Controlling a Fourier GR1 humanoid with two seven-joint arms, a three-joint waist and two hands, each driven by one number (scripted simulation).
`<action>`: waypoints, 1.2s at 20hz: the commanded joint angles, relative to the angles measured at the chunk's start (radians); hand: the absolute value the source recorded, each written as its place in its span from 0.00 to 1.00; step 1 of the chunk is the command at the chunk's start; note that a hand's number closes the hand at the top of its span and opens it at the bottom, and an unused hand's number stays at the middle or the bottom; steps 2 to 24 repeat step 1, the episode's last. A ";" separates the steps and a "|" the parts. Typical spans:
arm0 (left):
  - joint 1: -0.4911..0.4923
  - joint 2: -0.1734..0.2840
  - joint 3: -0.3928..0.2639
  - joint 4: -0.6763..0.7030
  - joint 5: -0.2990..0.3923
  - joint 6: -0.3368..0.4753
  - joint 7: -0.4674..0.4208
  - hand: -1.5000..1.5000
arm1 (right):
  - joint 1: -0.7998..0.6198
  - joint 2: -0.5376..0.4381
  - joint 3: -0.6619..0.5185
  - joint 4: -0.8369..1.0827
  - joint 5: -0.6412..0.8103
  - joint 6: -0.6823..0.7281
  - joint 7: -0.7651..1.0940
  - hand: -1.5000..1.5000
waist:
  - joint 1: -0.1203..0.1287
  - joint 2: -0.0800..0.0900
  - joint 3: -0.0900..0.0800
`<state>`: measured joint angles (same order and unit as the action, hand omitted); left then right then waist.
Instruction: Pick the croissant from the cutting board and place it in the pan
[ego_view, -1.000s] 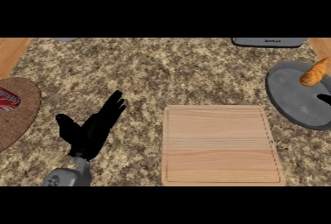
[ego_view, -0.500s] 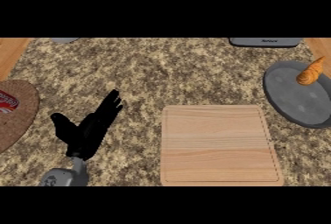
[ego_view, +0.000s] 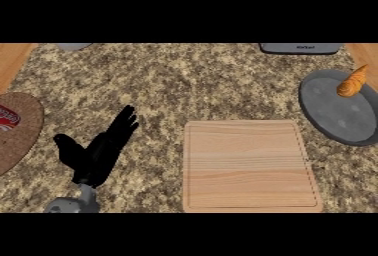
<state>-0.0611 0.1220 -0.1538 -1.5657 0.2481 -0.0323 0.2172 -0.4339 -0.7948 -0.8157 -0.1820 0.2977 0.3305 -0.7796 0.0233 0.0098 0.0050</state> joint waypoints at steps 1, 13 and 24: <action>-0.049 -0.023 0.002 0.026 -0.003 0.009 0.025 0.50 | 0.061 0.017 0.017 -0.001 -0.008 0.044 -0.069 0.00 | -0.010 -0.002 -0.001; -0.049 -0.023 0.002 0.026 -0.003 0.009 0.025 0.50 | 0.061 0.017 0.017 -0.001 -0.008 0.044 -0.069 0.00 | -0.010 -0.002 -0.001; -0.049 -0.023 0.002 0.026 -0.003 0.009 0.025 0.50 | 0.061 0.017 0.017 -0.001 -0.008 0.044 -0.069 0.00 | -0.010 -0.002 -0.001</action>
